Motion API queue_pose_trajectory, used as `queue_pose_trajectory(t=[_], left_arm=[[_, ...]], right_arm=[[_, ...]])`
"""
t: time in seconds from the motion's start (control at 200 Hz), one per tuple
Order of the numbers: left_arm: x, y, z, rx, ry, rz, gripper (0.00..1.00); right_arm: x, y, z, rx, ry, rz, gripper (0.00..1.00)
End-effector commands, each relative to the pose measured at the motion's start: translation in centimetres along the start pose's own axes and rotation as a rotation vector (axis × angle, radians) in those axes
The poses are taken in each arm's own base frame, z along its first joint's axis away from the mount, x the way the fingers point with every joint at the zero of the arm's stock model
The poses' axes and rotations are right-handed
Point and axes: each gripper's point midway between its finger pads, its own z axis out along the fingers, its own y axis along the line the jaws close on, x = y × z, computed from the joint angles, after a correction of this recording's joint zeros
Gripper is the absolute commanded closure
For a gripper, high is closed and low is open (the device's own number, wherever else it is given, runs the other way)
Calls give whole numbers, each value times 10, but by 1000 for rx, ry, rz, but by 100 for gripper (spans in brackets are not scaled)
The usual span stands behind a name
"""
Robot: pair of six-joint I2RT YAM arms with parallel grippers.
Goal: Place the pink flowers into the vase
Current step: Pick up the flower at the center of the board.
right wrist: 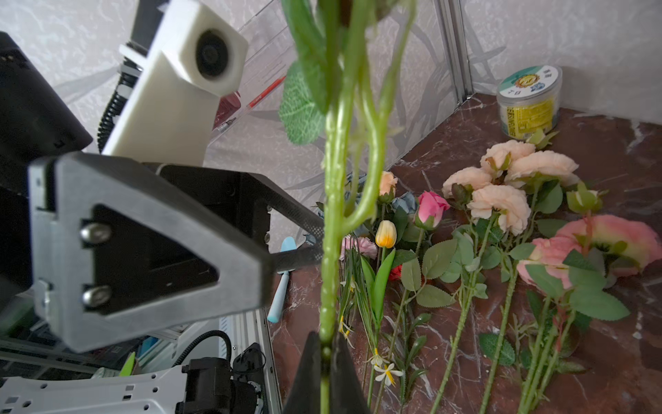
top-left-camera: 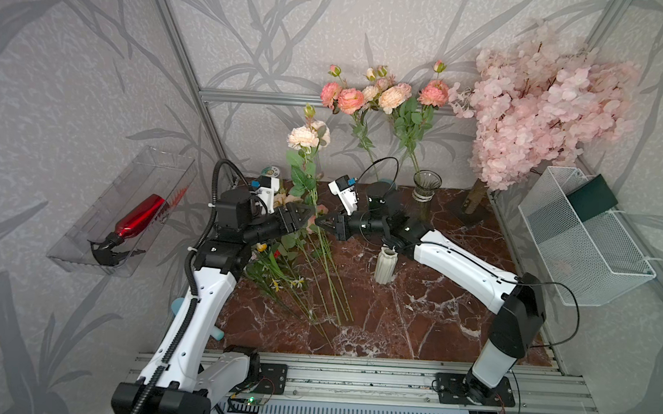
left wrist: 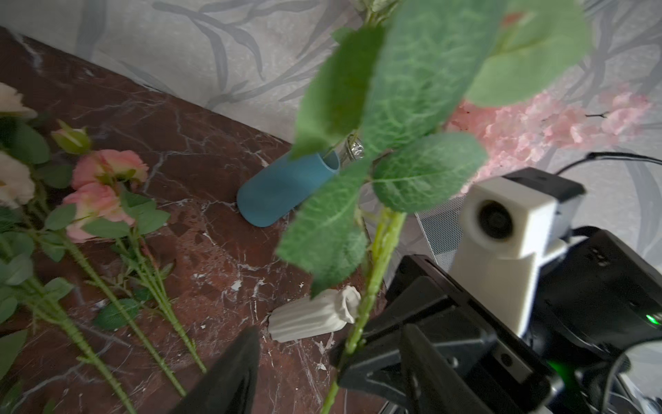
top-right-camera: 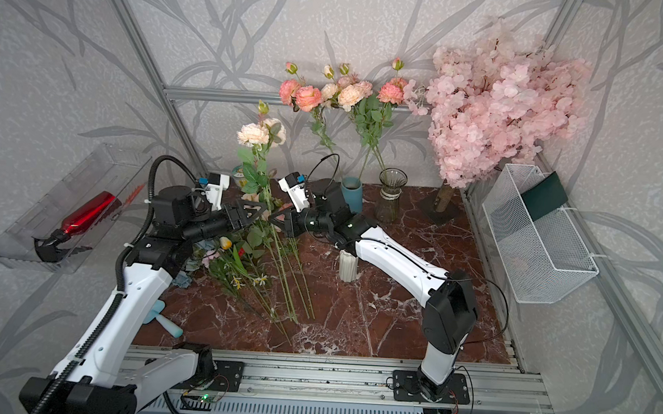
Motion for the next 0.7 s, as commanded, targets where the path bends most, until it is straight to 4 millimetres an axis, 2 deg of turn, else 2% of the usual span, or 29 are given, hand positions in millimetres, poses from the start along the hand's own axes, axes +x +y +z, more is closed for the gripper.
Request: queue_pose_trajectory(t=[0.0, 0.2, 0.445, 0.475, 0.695], left_arm=[[3, 36, -13, -213, -29, 37, 38], [9, 85, -17, -454, -12, -4, 33], [11, 121, -20, -610, 25, -46, 33], [11, 124, -21, -619, 25, -55, 33], [10, 141, -29, -659, 2, -113, 33]], right_arm=[[-23, 18, -17, 51, -47, -134, 100], [-21, 20, -13, 78, -35, -188, 100], [-19, 28, -8, 136, -53, -296, 100], [-29, 37, -17, 138, -87, -319, 100], [-51, 61, -29, 156, -186, -431, 100]])
